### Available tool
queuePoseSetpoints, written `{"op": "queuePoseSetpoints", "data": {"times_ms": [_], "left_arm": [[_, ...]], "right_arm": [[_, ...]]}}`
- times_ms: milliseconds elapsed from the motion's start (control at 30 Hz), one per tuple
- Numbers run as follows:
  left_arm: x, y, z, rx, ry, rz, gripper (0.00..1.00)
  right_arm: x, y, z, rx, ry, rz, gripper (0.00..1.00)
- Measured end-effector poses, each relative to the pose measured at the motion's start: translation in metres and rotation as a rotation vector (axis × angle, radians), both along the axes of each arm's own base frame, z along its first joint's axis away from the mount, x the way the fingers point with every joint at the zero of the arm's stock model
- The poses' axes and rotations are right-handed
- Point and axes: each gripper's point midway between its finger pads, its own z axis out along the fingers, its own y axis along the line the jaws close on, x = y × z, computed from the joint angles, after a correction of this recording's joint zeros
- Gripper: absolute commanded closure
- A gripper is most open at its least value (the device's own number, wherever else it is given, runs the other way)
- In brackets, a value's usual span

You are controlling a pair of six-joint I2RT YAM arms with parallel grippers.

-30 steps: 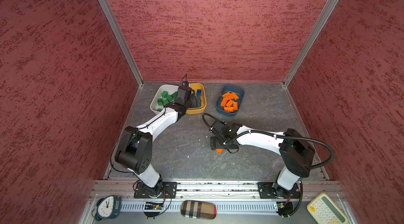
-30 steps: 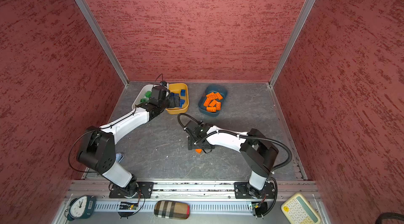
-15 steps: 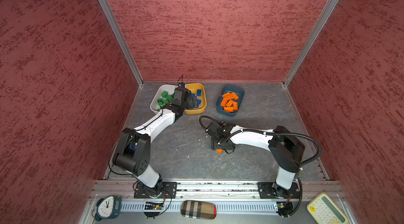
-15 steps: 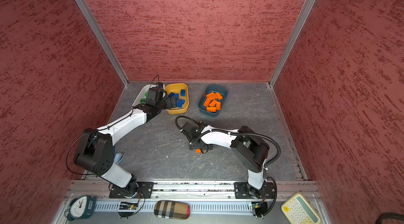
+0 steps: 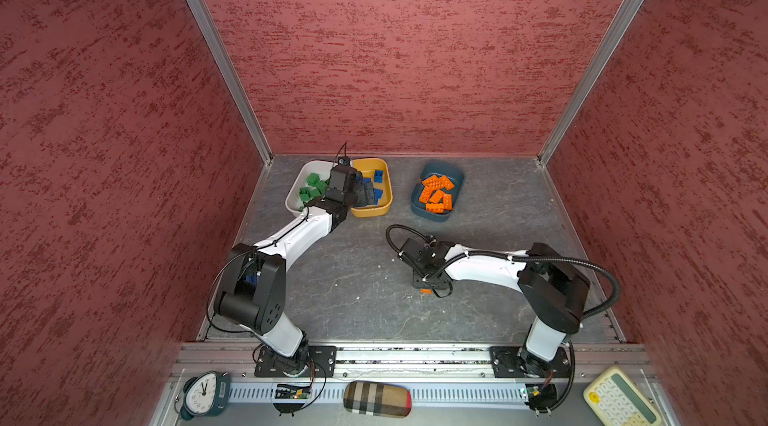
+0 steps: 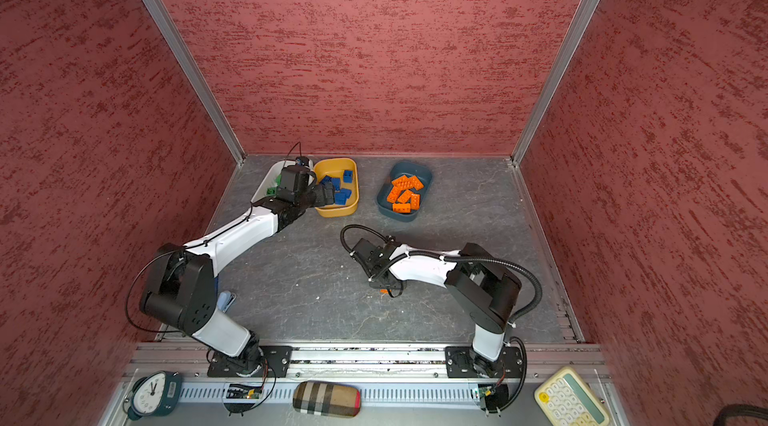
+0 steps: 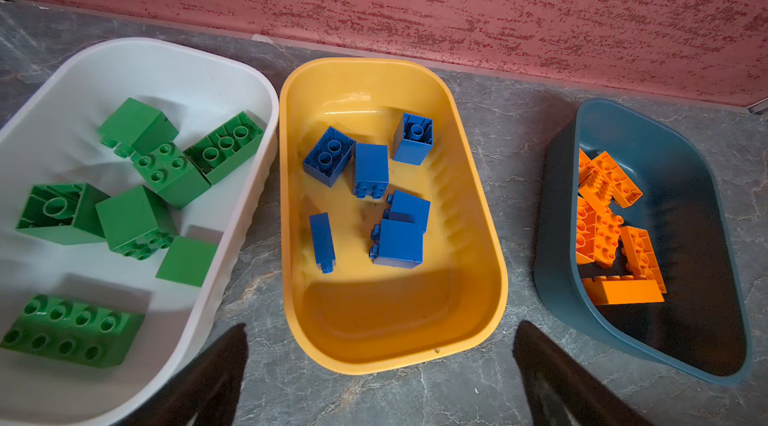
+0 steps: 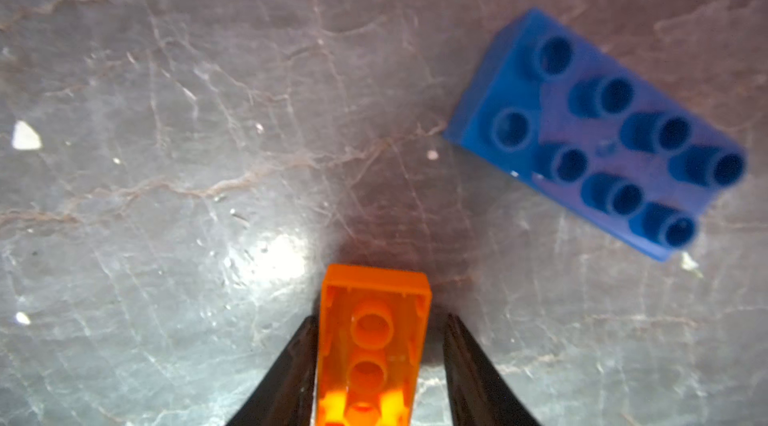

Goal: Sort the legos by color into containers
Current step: 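Carry small orange brick into teal tub and open right gripper while left reaches out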

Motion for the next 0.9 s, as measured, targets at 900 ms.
{"op": "queuePoseSetpoints", "data": {"times_ms": [900], "left_arm": [[-0.018,-0.022,0.024,-0.004,-0.132,-0.022,0.0]], "right_arm": [[0.107,-0.031,0.09,0.252,-0.437,-0.016,0.77]]}}
